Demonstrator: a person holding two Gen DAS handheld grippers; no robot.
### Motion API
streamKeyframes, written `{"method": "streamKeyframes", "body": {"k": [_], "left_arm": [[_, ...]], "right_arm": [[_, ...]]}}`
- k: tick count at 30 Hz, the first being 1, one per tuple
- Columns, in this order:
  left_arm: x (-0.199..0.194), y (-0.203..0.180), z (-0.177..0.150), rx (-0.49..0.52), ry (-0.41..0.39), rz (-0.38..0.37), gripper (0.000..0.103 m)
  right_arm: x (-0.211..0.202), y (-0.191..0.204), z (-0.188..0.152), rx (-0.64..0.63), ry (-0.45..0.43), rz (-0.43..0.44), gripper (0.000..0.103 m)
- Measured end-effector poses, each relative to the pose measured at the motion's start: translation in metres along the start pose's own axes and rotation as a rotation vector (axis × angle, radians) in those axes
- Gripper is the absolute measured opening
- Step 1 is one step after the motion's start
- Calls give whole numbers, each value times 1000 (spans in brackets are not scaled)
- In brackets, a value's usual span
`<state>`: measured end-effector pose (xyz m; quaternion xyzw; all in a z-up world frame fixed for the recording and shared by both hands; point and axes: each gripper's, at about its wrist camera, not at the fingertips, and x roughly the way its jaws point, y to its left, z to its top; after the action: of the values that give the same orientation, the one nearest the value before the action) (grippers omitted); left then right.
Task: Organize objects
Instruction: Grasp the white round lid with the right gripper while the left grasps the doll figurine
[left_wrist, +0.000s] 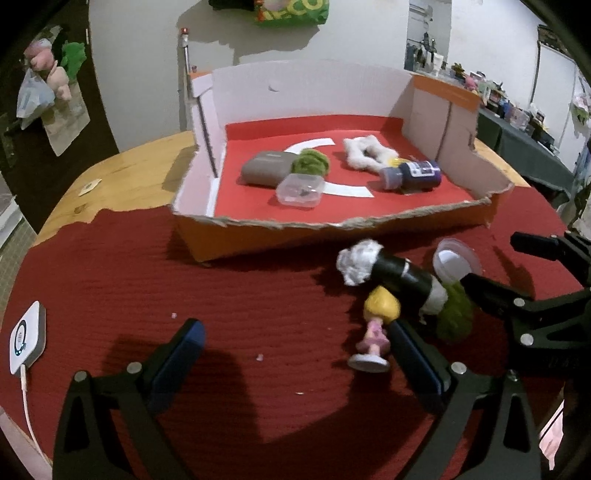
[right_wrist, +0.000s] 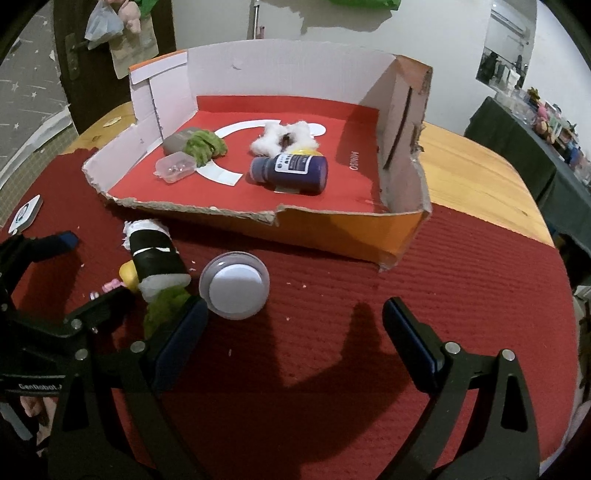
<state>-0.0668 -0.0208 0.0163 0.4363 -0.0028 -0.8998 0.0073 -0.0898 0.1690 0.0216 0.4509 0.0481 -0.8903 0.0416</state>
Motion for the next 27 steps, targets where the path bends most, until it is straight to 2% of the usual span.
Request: {"method": "streamKeyframes", "body": {"k": [6,11,14,17,24,27], "left_arm": [[-3,7,2,-13,-13,6,101],[-1,-5,0,38,-10,-25,93],[1,-11,0,59,-6,-31,87],[2,-13,1,58,-4,-49,79],[-1,-11,2,42,-7,-93,50],[-3,-10,1,39,-7,-111,38]], "right_arm": [[5,7,4,-15,-4,6,97],[10,12,8,-28,-4,8,95],[15,12,9,-23,2,16,86],[17,11,8,-17,6,26,72],[14,12,7,-14,-4,65,41],[12,12,6,-9,-5,76,40]]}}
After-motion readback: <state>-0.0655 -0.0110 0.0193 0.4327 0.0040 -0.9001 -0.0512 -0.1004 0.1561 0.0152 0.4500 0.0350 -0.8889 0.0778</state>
